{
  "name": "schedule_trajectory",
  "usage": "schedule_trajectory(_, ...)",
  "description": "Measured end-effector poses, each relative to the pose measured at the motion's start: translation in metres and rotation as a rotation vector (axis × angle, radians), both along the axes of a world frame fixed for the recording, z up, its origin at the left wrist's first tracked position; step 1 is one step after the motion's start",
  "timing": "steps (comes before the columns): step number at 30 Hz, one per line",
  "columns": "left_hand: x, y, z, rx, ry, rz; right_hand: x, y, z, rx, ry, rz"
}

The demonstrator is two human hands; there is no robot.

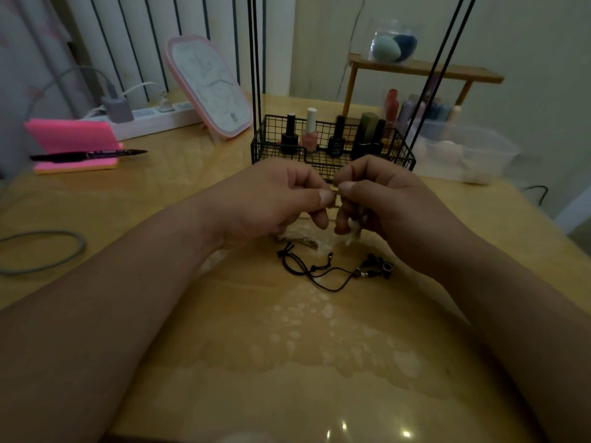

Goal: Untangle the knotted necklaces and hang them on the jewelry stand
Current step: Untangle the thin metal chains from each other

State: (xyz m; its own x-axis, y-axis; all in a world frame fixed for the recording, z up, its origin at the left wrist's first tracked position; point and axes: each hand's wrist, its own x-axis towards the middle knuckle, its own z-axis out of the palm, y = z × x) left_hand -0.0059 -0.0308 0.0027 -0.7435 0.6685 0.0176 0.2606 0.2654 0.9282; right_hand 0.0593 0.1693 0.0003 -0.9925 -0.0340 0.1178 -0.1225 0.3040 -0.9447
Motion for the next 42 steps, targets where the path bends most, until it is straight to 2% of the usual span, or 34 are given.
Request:
schedule_trajectory(6,-0.0010,0.0008,-0.0019,-0.066,0.080,0.032,0.0019,0.0003,0.0000,0.300,0.151,-0.044)
schedule_trajectory(15,-0.0011,0.0007,-0.0001,0.031,0.042,0.055,-0.0005,0.0034,-0.0014,0.287,0.136,-0.041)
schedule_trajectory(18,-0.0019,0.0005,0.0001,0.052,0.142,0.089,-0.0011,0.0042,-0.0013,0.292,0.172,-0.084)
schedule_trajectory(22,-0.0031,0.0011,-0.0035,-0.041,0.405,0.087,-0.0005,0.0043,-0.0004,0.291,0.218,-0.107)
schedule_trajectory(29,-0.0005,0.0039,-0.0030,-0.056,0.493,0.093,0.0007,0.0028,-0.0047,0.379,0.304,-0.092)
schedule_trajectory(35,0.0017,0.0035,-0.0056,-0.125,0.595,0.087,0.0013,0.0019,-0.0075,0.490,0.302,-0.104)
schedule_trajectory(39,0.0018,0.0051,-0.0082,-0.119,0.703,0.106,0.0013,-0.0004,-0.0059,0.441,0.240,-0.107)
schedule_trajectory(42,0.0019,0.0056,-0.0084,-0.113,0.723,0.117,0.0015,0.0007,-0.0026,0.263,0.112,-0.094)
